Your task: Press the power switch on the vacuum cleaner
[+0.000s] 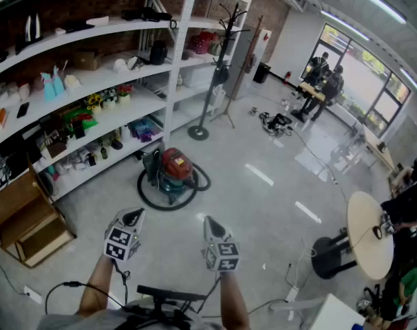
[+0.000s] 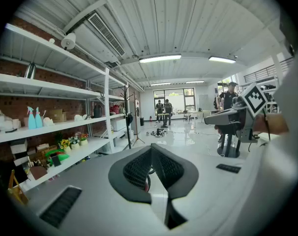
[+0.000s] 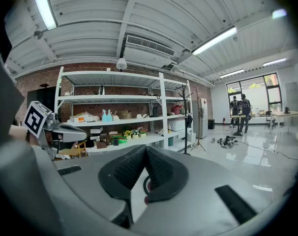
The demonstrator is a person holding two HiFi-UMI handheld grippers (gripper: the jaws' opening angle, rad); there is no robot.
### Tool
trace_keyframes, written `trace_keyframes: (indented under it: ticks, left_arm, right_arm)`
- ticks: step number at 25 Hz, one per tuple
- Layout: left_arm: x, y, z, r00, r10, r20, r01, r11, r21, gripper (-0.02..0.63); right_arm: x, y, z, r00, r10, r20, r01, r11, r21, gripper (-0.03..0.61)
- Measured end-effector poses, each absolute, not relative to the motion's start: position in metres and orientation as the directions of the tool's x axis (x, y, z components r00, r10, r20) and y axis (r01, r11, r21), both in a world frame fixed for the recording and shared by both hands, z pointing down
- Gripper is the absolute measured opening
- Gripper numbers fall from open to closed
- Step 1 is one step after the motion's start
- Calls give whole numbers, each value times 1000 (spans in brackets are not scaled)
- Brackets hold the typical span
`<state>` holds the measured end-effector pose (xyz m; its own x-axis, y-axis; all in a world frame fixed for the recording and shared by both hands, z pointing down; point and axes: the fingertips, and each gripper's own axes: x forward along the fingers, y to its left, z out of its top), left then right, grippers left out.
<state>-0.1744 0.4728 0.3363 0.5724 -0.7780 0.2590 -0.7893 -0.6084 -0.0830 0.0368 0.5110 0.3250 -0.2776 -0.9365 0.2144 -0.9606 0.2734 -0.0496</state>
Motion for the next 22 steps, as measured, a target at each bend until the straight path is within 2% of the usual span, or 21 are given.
trace_keyframes:
  ticks: [22]
  left_arm:
    - [-144,466,336,565,-785,254,-797,-599,-77,6]
  right_arm:
    - [62,502,326,-312,-928,203,-950,300,-89,12]
